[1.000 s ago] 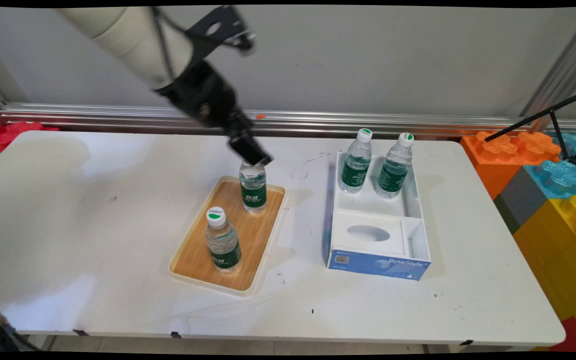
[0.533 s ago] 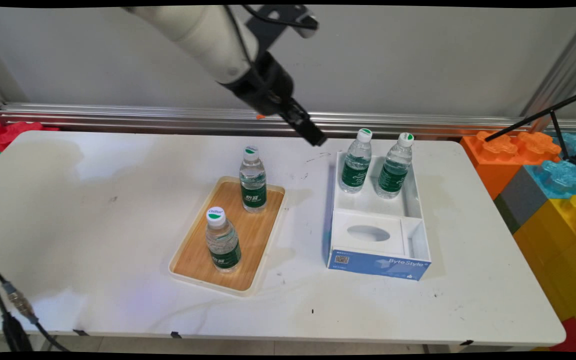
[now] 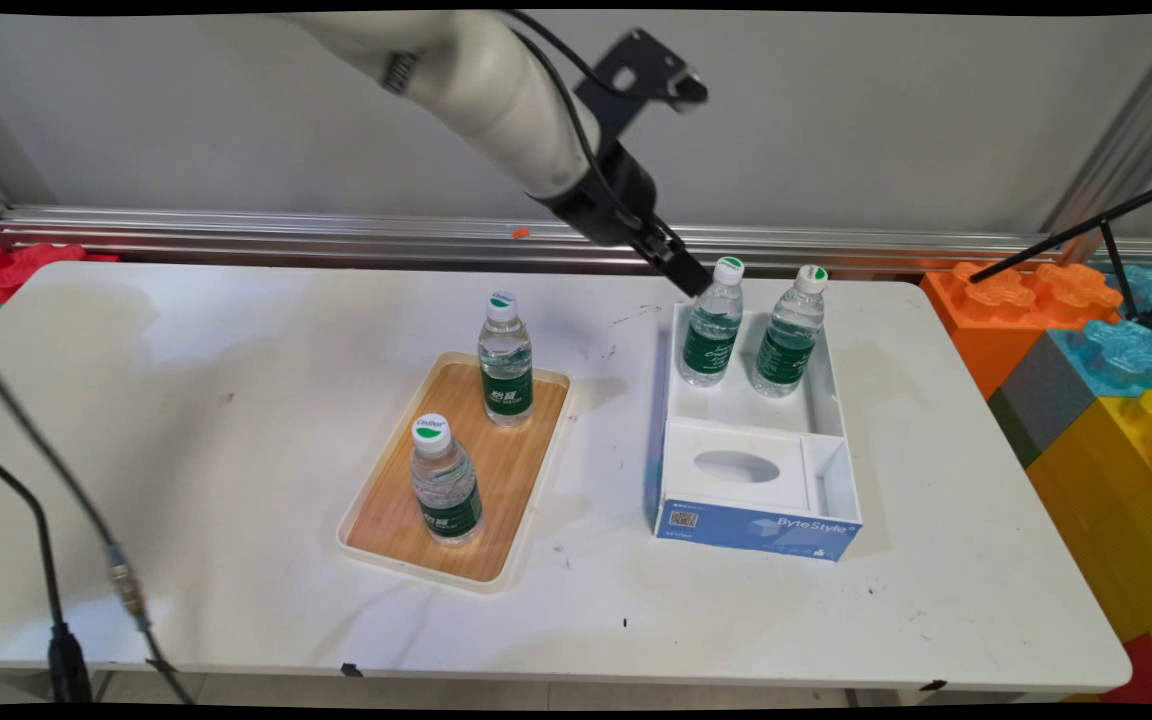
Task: Pick up the green bottle from the white box
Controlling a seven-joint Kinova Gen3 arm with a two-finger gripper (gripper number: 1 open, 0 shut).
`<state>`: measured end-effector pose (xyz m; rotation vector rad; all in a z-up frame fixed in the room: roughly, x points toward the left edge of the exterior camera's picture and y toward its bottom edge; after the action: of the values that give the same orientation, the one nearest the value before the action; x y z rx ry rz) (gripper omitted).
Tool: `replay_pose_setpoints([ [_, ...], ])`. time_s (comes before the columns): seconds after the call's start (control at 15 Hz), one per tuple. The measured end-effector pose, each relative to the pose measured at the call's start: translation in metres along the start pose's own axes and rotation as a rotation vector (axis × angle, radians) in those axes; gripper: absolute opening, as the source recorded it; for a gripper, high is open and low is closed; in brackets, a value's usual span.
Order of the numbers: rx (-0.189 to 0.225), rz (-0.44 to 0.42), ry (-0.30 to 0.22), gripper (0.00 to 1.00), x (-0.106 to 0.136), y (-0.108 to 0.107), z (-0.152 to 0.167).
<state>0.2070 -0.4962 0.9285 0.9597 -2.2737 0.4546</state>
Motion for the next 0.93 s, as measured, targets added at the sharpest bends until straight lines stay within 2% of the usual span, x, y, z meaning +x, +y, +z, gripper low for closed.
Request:
replay_pose_setpoints([
  [0.53,-0.025,0.071,0.019,1.0,-0.013,-0.012,0.099],
  [0.93,-0.041,0.102,0.033,1.0,-0.021,-0.017,0.143],
])
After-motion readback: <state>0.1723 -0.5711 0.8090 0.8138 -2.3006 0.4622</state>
